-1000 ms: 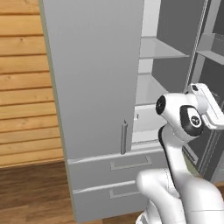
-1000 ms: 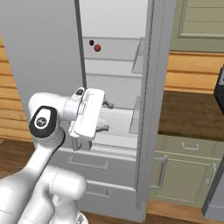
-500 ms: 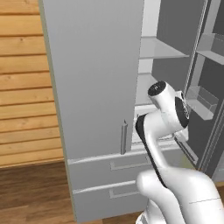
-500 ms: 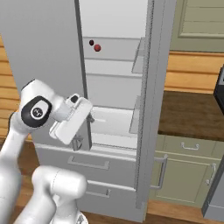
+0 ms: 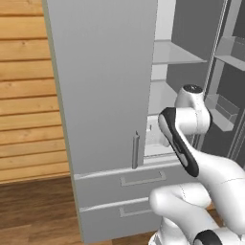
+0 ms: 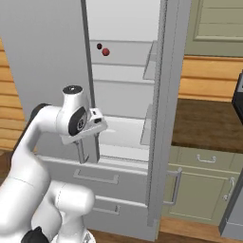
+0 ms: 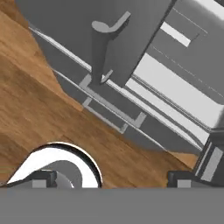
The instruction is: Take the strawberry from the fridge and place it on top of the pancake, located on the dining counter.
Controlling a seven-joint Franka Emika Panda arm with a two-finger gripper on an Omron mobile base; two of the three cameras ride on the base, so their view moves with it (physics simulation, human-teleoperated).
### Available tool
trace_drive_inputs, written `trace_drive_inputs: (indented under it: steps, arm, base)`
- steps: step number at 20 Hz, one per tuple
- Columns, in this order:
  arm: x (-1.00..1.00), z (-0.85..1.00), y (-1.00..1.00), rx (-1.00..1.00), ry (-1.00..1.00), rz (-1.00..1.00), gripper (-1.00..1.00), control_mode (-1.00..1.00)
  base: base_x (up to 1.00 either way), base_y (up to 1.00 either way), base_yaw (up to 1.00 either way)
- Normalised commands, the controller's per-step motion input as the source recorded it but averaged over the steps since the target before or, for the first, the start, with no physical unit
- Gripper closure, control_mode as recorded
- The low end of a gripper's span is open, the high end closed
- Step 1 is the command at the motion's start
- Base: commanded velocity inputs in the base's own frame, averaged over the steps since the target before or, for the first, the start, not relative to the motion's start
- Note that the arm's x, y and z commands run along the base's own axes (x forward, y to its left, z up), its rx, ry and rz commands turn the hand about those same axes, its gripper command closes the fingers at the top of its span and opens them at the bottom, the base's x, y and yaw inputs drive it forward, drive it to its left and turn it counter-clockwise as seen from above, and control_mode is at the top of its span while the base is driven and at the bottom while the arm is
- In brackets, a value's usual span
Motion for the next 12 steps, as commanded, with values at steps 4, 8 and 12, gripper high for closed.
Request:
trace_drive_inputs:
  steps: [4, 8, 12]
  arm:
    - [0.25, 0.01, 0.19, 0.30, -0.27, -0.72, -1.00, -1.00]
    - [0.07, 0.29, 0.76, 0.05, -0.05, -0.57, -1.00, -1.00]
    - [0.06, 0.03, 0.88, 0.01, -0.03, -0.18, -1.00, -1.00]
  base:
    - [0.00, 0.00, 0.00]
    - [0.00, 0.00, 0.00]
    - [0.00, 0.00, 0.00]
